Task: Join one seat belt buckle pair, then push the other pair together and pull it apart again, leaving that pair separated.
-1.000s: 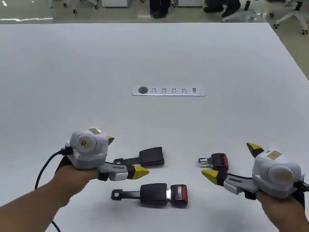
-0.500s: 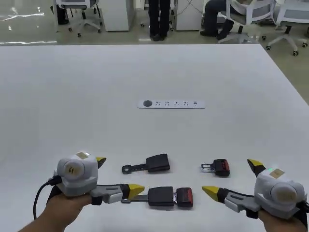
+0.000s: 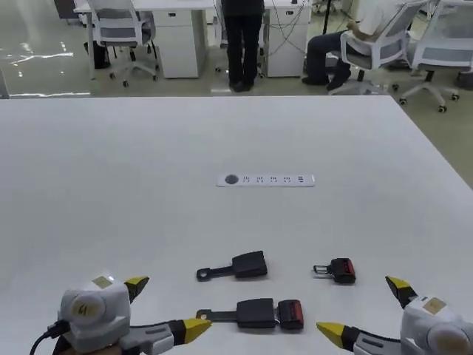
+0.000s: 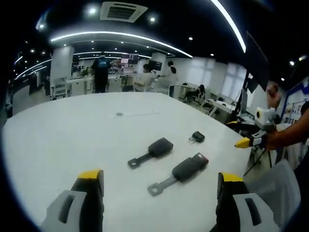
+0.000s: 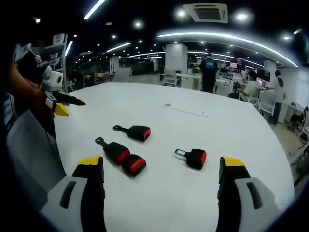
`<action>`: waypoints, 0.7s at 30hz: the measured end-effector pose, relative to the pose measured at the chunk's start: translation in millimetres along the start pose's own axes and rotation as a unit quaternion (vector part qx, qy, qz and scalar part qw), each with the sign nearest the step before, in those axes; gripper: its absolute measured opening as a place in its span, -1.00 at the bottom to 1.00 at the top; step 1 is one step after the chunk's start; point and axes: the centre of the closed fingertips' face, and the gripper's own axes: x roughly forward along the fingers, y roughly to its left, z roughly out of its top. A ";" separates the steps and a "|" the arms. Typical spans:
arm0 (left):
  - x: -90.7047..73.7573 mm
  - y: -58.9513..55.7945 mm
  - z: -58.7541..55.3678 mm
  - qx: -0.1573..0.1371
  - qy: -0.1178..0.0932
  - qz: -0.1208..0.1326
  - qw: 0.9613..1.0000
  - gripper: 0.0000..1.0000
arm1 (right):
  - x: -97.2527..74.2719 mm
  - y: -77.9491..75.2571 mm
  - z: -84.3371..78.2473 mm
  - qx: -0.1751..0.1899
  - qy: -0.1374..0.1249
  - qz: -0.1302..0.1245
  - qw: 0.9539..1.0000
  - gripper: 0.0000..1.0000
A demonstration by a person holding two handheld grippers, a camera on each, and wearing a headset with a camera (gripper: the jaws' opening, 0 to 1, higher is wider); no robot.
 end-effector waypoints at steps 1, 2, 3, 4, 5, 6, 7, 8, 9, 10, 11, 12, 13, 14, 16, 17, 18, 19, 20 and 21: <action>-2.0 2.0 -1.7 -0.001 0.002 0.000 1.000 1.00 | -2.0 -0.3 -1.0 0.000 0.002 -0.001 1.000 0.99; -2.4 -0.1 -0.8 -0.008 0.000 -0.004 1.000 1.00 | -3.3 -0.9 -1.5 -0.002 0.002 -0.002 1.000 0.99; -3.3 -1.0 0.6 -0.010 -0.005 -0.005 1.000 1.00 | -4.6 -0.2 -1.1 -0.005 0.001 -0.002 1.000 0.99; -4.8 -0.9 1.2 -0.006 -0.009 -0.004 1.000 1.00 | -5.6 1.4 -0.4 -0.007 -0.001 -0.001 1.000 0.99; -7.4 0.3 0.1 0.001 -0.010 -0.003 1.000 1.00 | -7.0 1.2 -0.8 -0.006 -0.003 0.000 1.000 0.99; -8.4 -1.8 0.6 0.001 -0.012 -0.005 1.000 1.00 | -7.4 1.2 -1.6 -0.007 -0.002 0.000 1.000 0.99; -9.1 -2.1 0.3 0.001 -0.012 -0.006 1.000 1.00 | -8.2 1.5 -2.5 -0.010 -0.001 -0.001 1.000 0.99; -10.9 -1.8 -0.4 0.004 -0.011 -0.004 1.000 1.00 | -9.4 2.2 -2.9 -0.013 -0.001 -0.002 1.000 0.99; -12.5 -1.2 0.2 0.005 -0.015 -0.003 1.000 1.00 | -10.6 2.6 -4.1 -0.012 0.000 -0.002 1.000 0.99; -15.2 -4.3 1.1 0.005 -0.020 -0.001 1.000 1.00 | -12.1 3.0 -6.0 -0.012 0.001 -0.001 1.000 0.99; -16.6 -4.7 1.7 0.004 -0.023 0.001 1.000 1.00 | -13.0 1.7 -7.8 -0.016 0.003 -0.004 1.000 0.99; -17.2 -4.5 1.8 0.004 -0.024 0.001 1.000 1.00 | -13.6 1.1 -8.3 -0.017 0.003 -0.005 1.000 0.99; -20.1 -3.2 1.2 0.006 -0.026 0.003 1.000 0.99 | -15.3 1.3 -8.2 -0.016 0.001 -0.005 1.000 0.99; -22.8 -0.4 0.3 0.011 -0.030 0.004 0.999 0.97 | -16.6 2.5 -7.4 -0.014 -0.001 -0.004 1.000 0.99; -25.1 3.5 -1.1 0.017 -0.030 0.007 0.999 0.90 | -17.8 2.2 -8.0 -0.015 -0.002 -0.007 1.000 0.99; -25.8 5.0 -1.2 0.019 -0.032 0.008 0.999 0.87 | -18.6 2.5 -7.3 -0.012 -0.004 -0.007 1.000 0.99; -26.4 5.6 -0.6 0.022 -0.035 0.010 0.999 0.84 | -18.8 2.8 -6.8 -0.011 -0.006 -0.007 1.000 0.99; -26.9 6.0 1.0 0.023 -0.040 0.011 0.999 0.79 | -19.2 2.1 -6.8 -0.011 -0.007 -0.010 1.000 0.99; -27.7 6.8 0.7 0.024 -0.040 0.012 0.999 0.78 | -19.4 1.5 -6.8 -0.011 -0.008 -0.011 1.000 0.99; -29.0 8.7 -0.1 0.024 -0.038 0.016 0.999 0.78 | -19.4 1.7 -6.1 -0.006 -0.012 -0.011 1.000 0.99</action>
